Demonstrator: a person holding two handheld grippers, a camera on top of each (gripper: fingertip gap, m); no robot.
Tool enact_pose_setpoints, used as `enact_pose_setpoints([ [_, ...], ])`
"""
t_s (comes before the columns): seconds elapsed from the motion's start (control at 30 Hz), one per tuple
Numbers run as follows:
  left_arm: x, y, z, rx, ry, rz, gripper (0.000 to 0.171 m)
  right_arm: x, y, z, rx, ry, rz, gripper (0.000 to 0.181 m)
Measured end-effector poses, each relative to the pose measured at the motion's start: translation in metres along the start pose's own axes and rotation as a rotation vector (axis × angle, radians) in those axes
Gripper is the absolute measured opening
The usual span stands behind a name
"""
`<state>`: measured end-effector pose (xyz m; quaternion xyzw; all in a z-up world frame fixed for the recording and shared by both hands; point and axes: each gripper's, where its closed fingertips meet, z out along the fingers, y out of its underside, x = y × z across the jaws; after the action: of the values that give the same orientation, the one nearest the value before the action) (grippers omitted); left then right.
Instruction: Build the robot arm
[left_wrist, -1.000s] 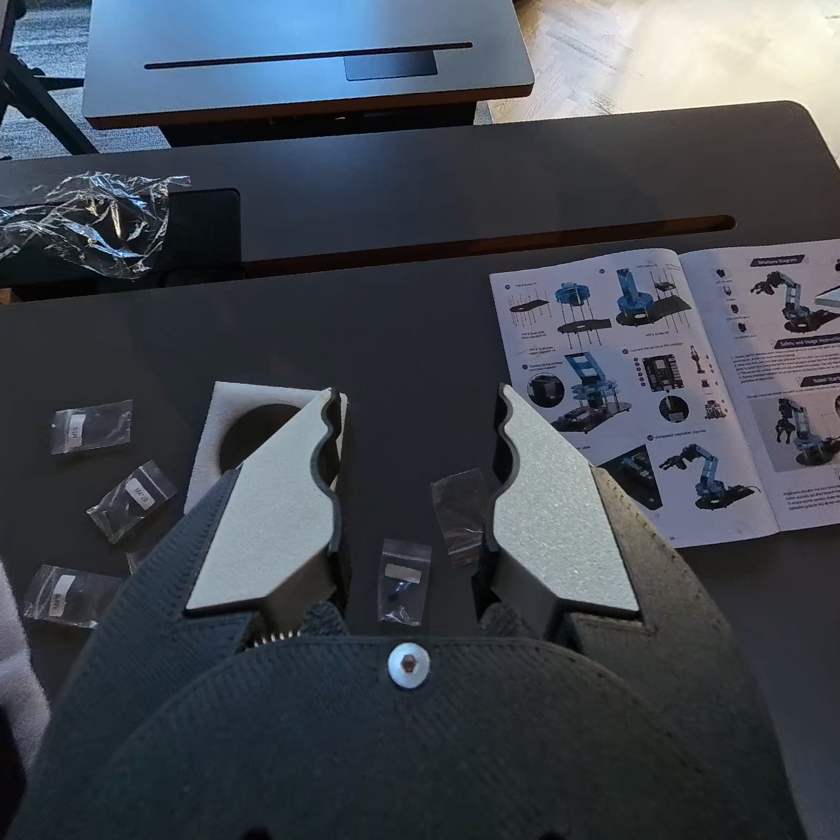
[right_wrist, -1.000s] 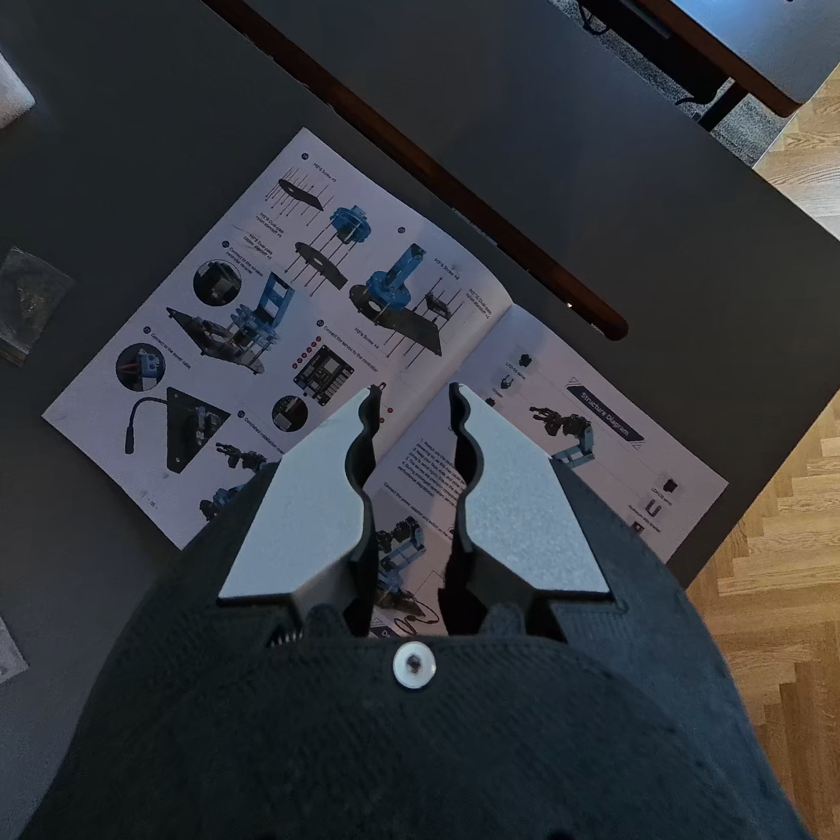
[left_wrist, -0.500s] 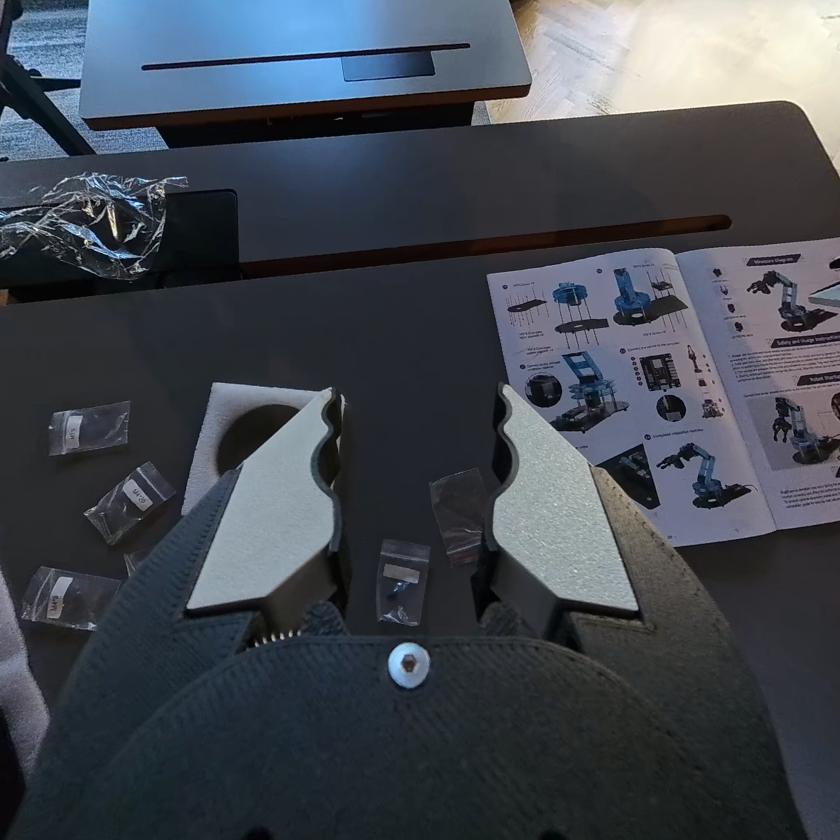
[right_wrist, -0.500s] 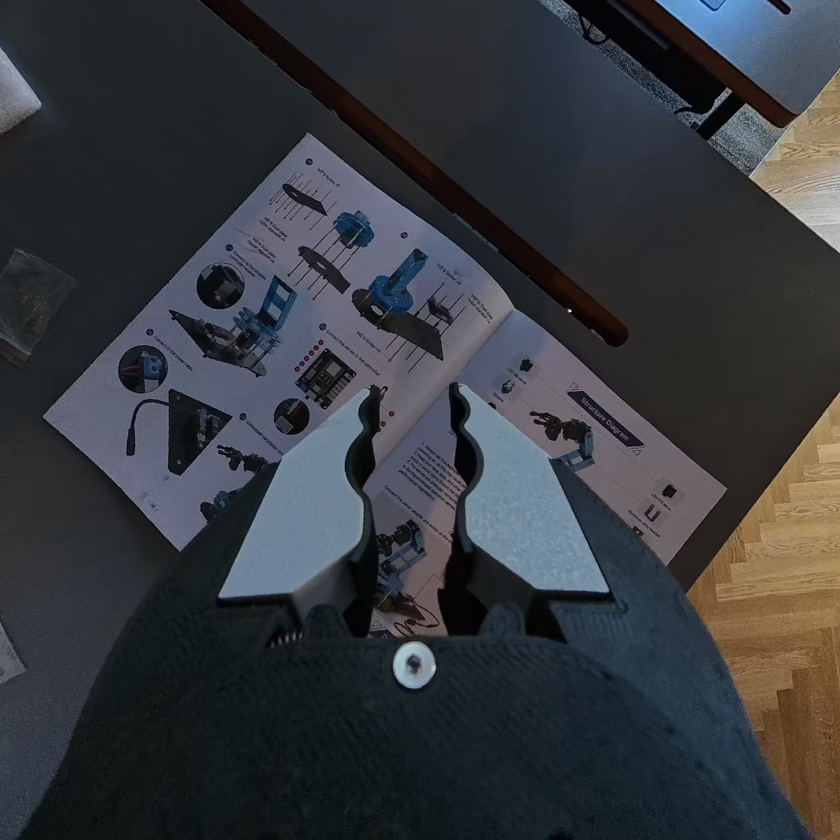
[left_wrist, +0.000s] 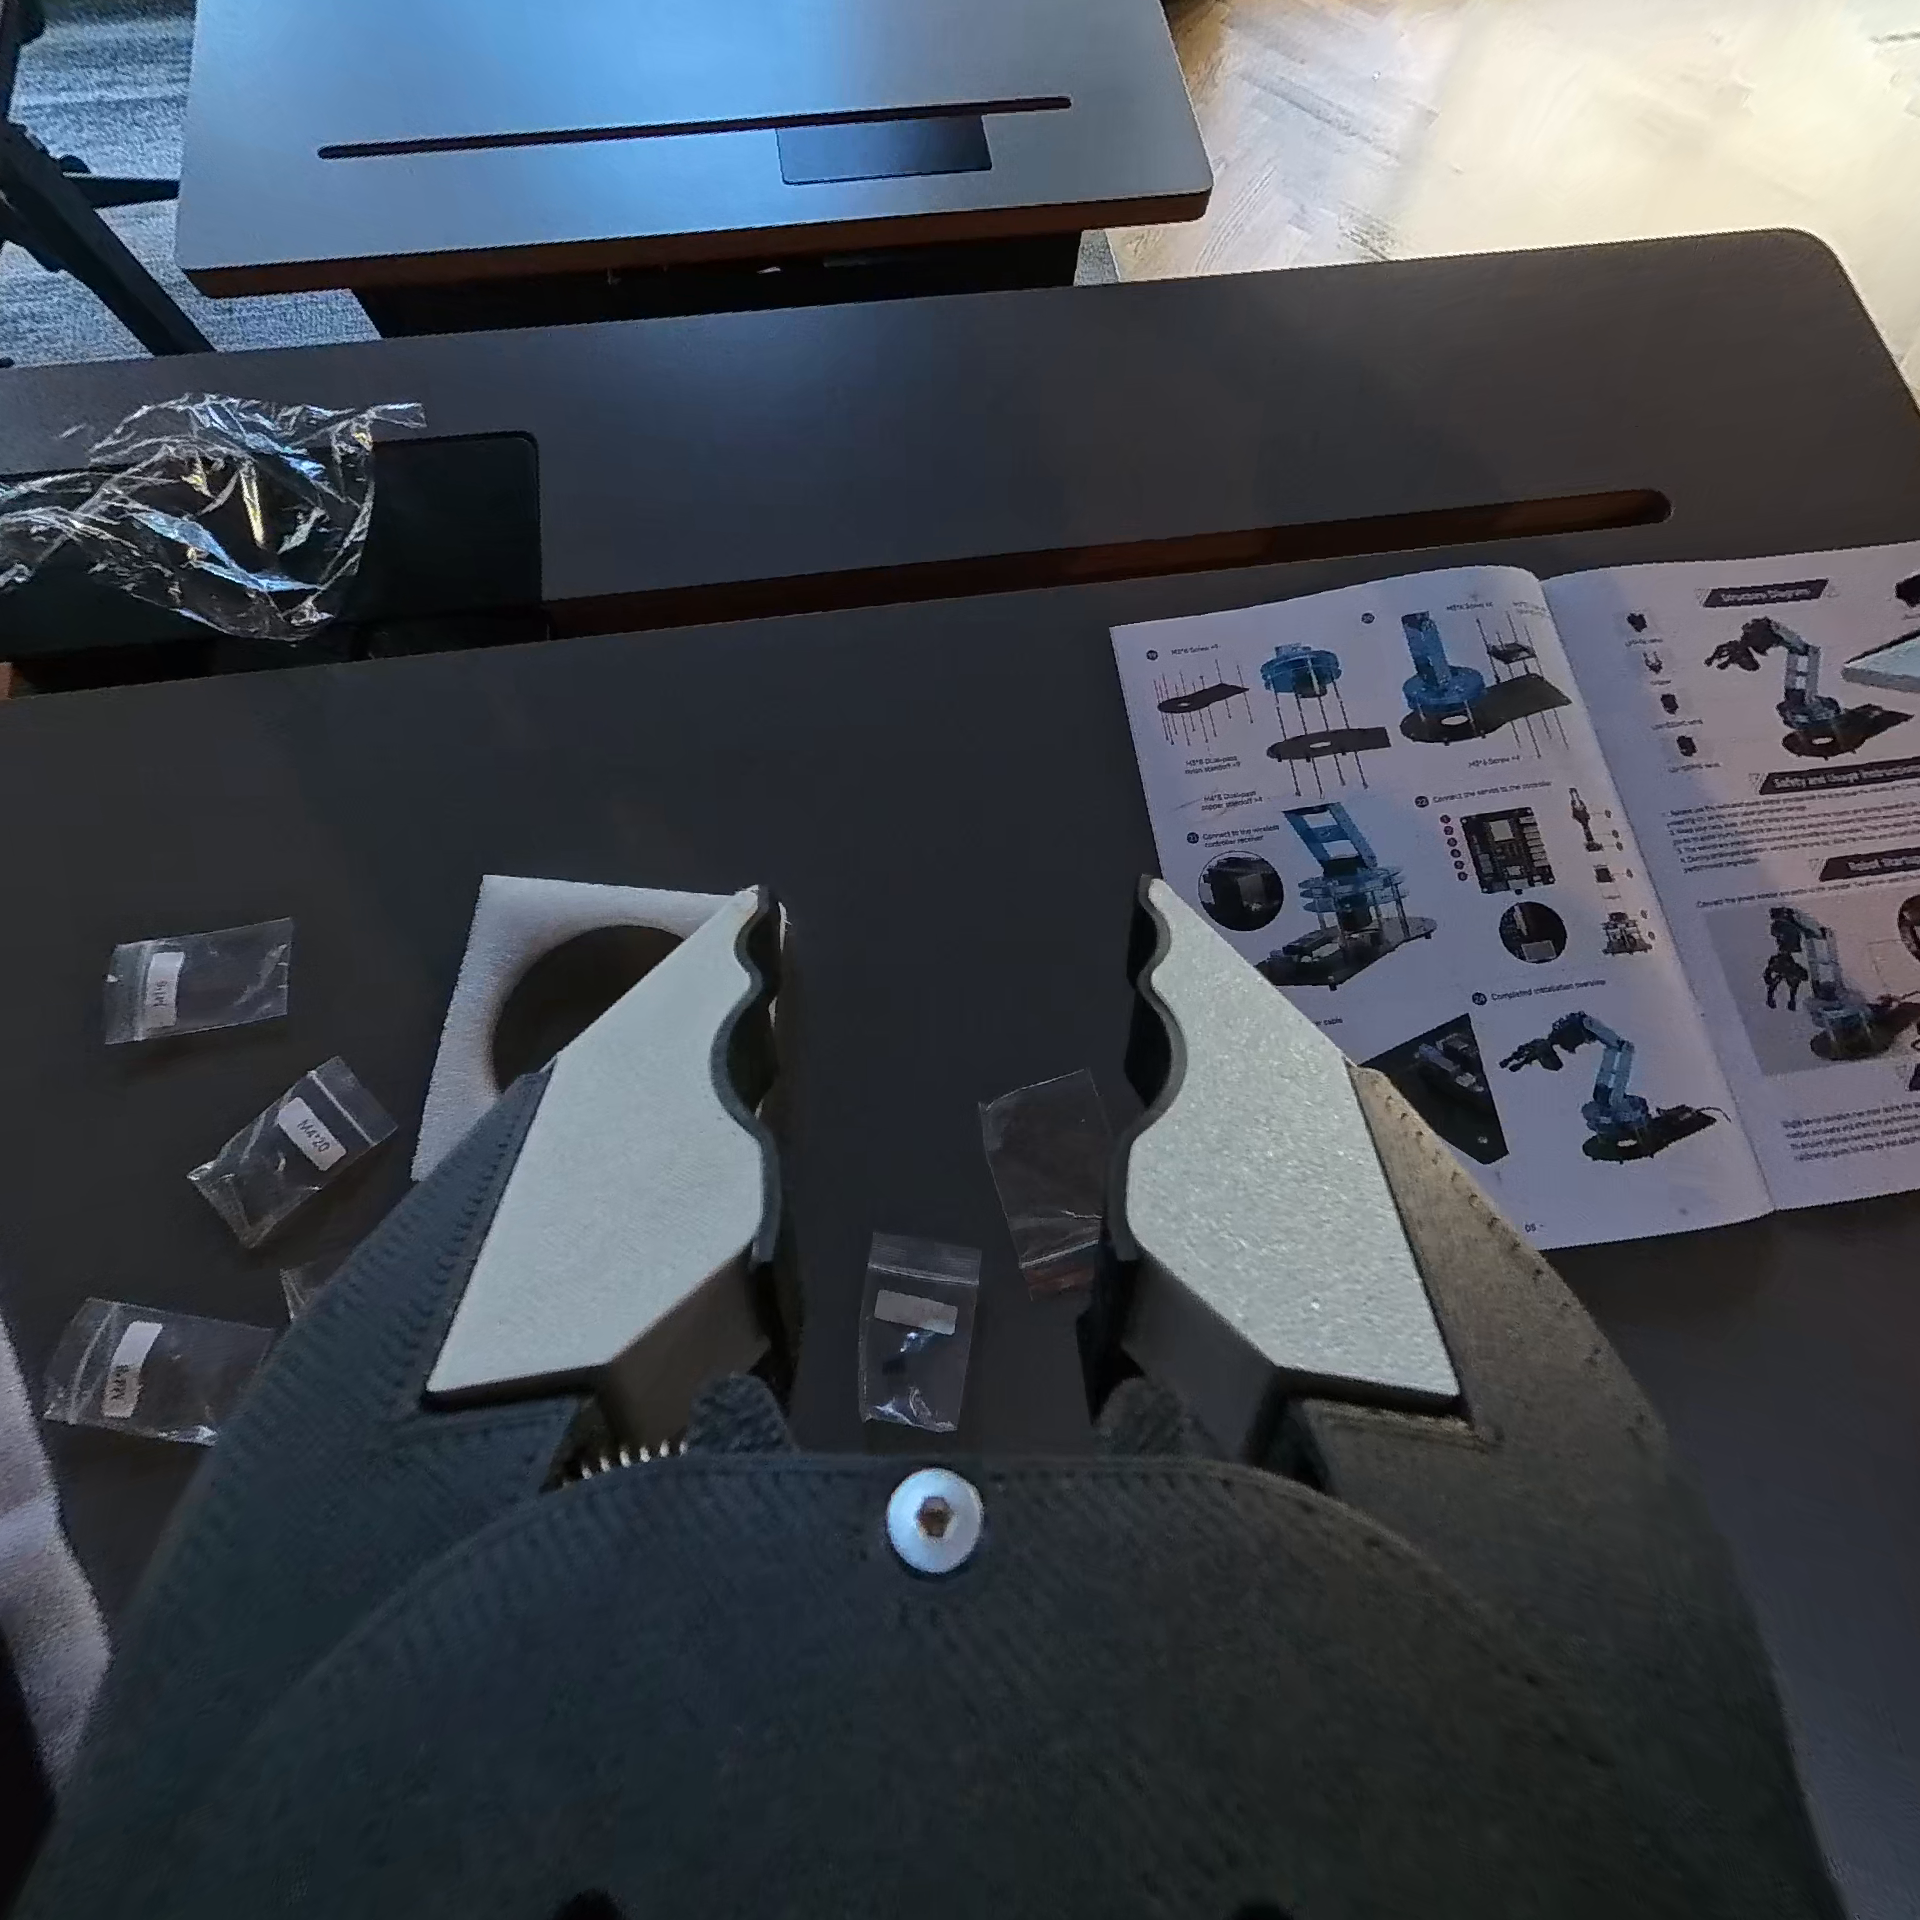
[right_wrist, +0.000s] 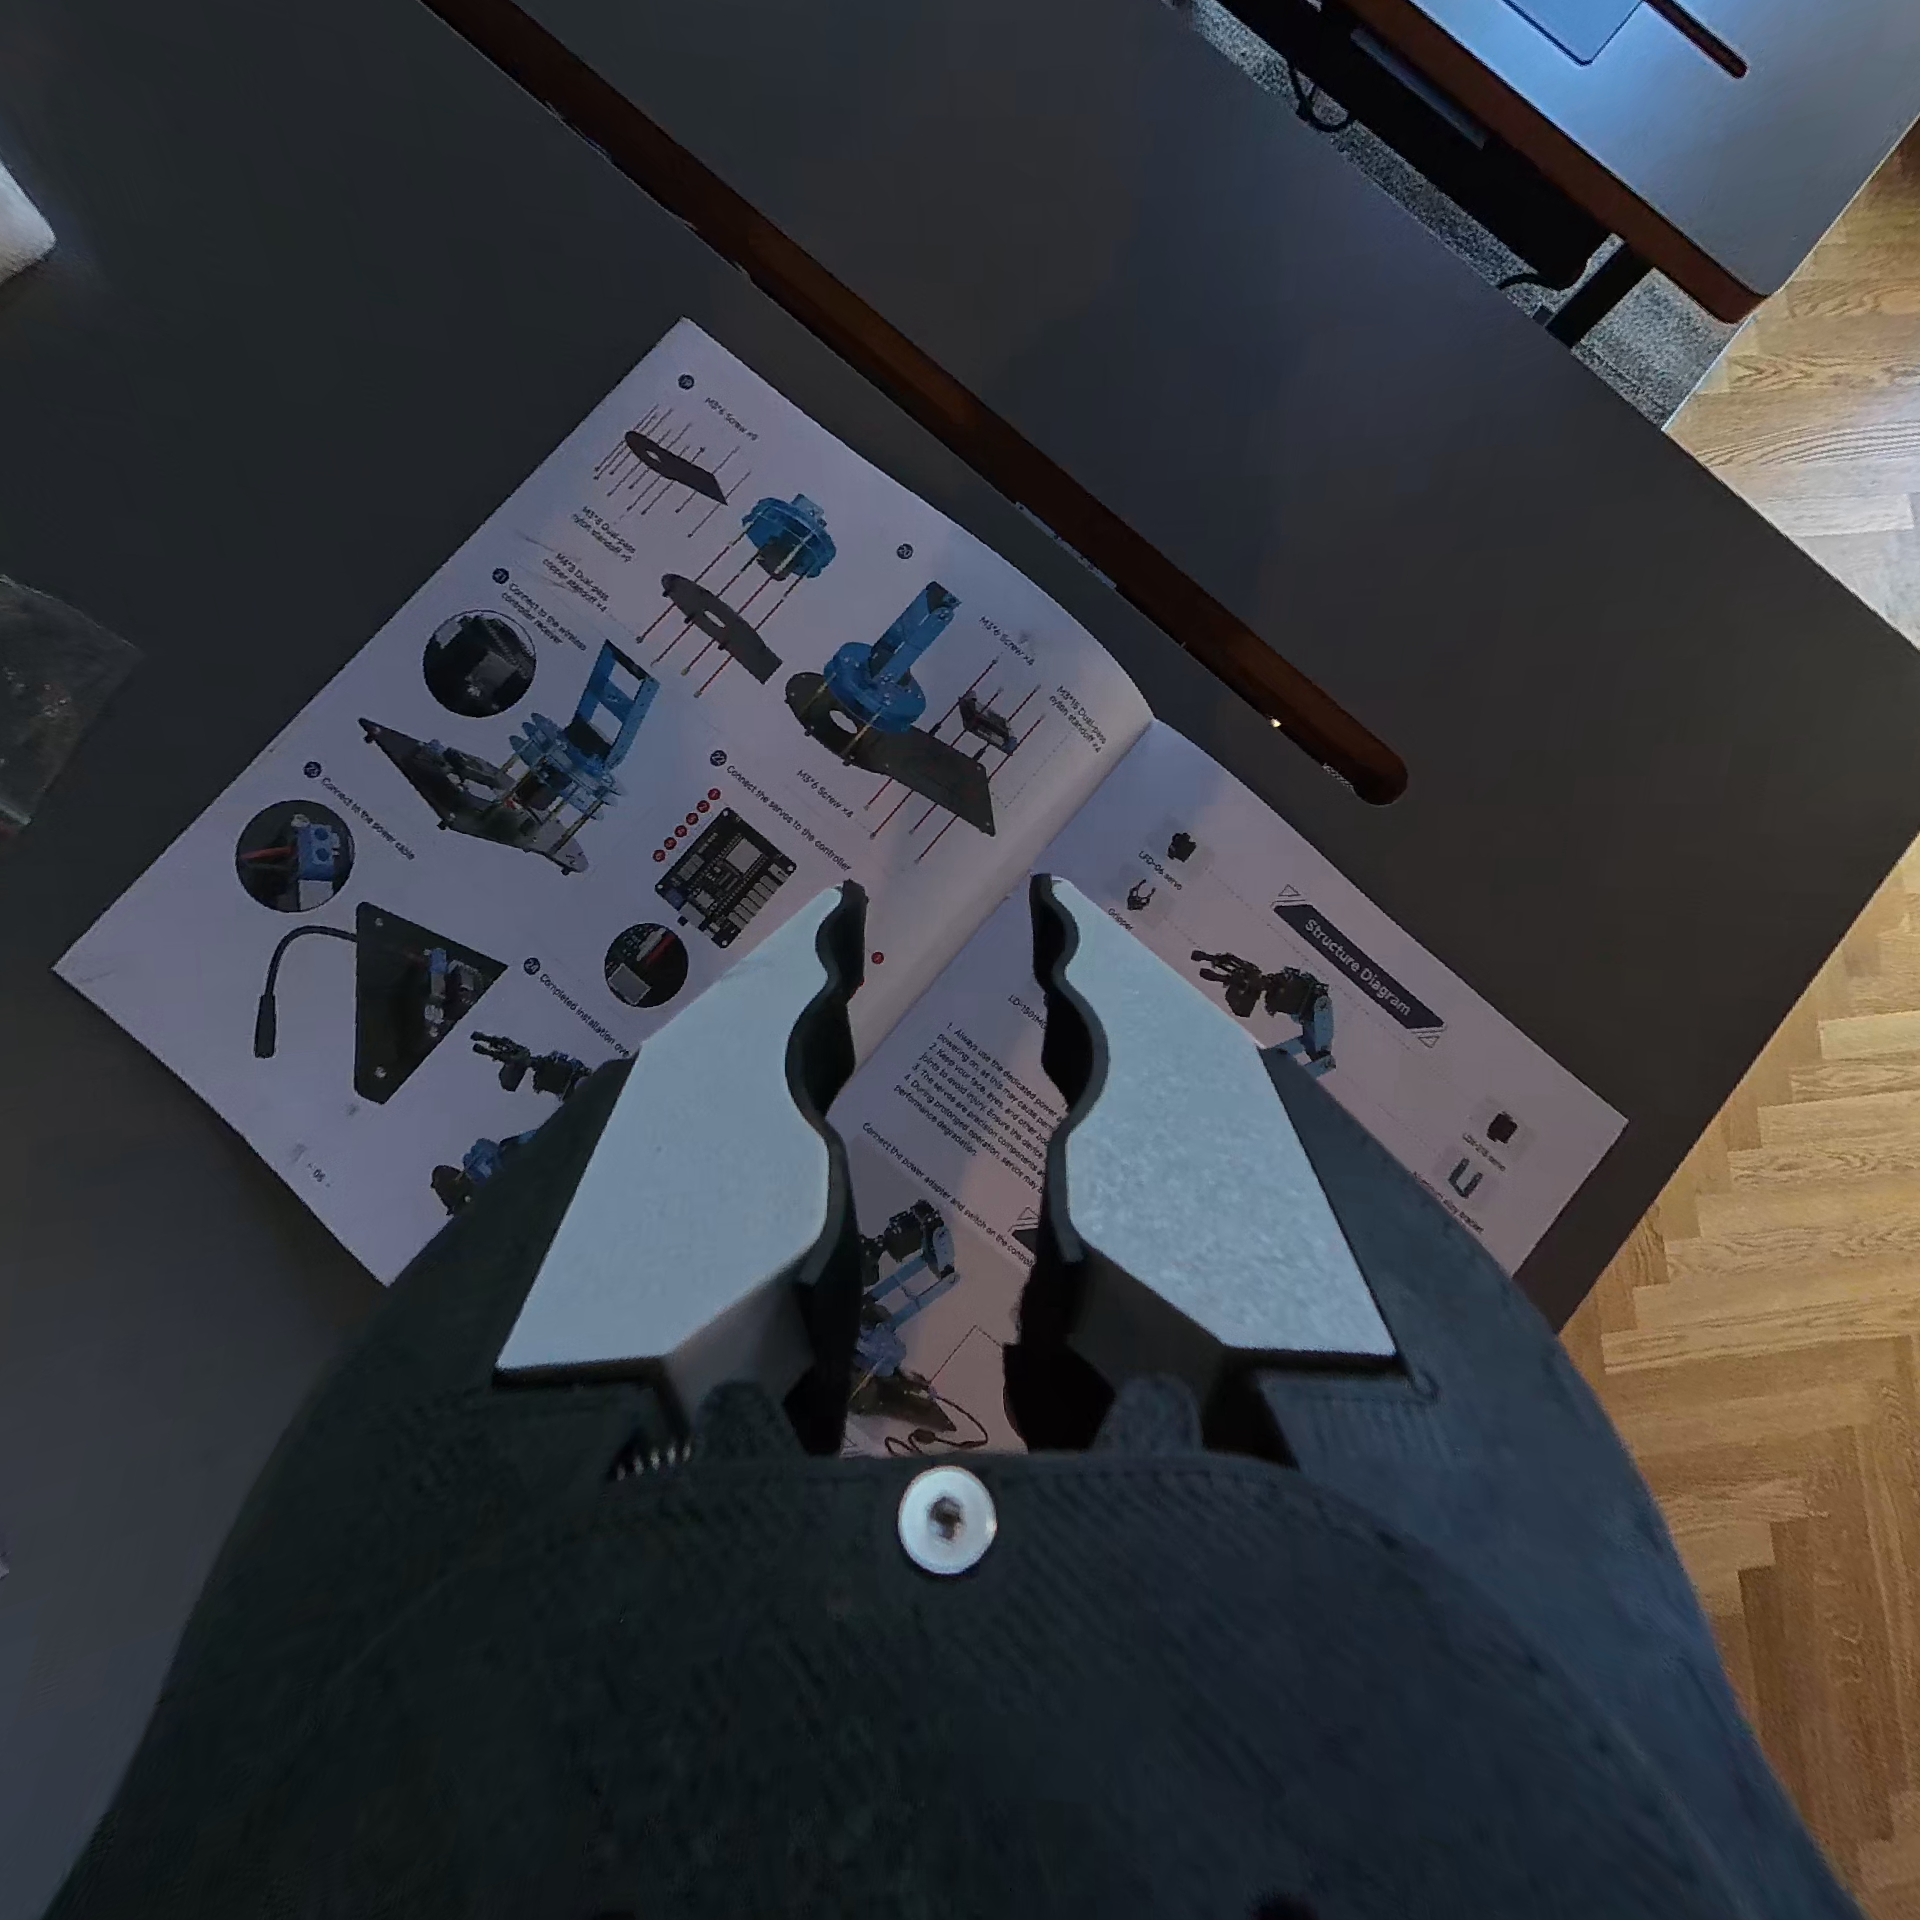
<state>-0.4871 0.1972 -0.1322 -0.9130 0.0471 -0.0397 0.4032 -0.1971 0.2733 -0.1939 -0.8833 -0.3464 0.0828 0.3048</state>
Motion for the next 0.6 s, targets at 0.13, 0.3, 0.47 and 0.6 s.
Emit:
enact_pose_setpoints([
  [0.13,0.0003,0.0005,0.0003,-0.003,0.001,0.002,0.066,-0.0005,-0.0007,0.0007,0.001,0.003,-0.004,0.032],
  [0.3,0.0000,0.0003,-0.0001,-0.001,0.000,0.001,0.066,-0.0009,-0.0020,0.0006,0.008,0.003,-0.006,0.032],
  [0.47,-0.0001,0.0001,-0.0007,0.000,-0.001,0.001,0.066,0.0004,-0.0028,-0.0001,0.013,0.012,-0.005,0.034],
  [0.6,-0.0002,0.0002,-0.0008,0.000,-0.001,0.001,0.066,0.0015,-0.0028,0.0008,0.012,0.019,-0.004,0.035],
])
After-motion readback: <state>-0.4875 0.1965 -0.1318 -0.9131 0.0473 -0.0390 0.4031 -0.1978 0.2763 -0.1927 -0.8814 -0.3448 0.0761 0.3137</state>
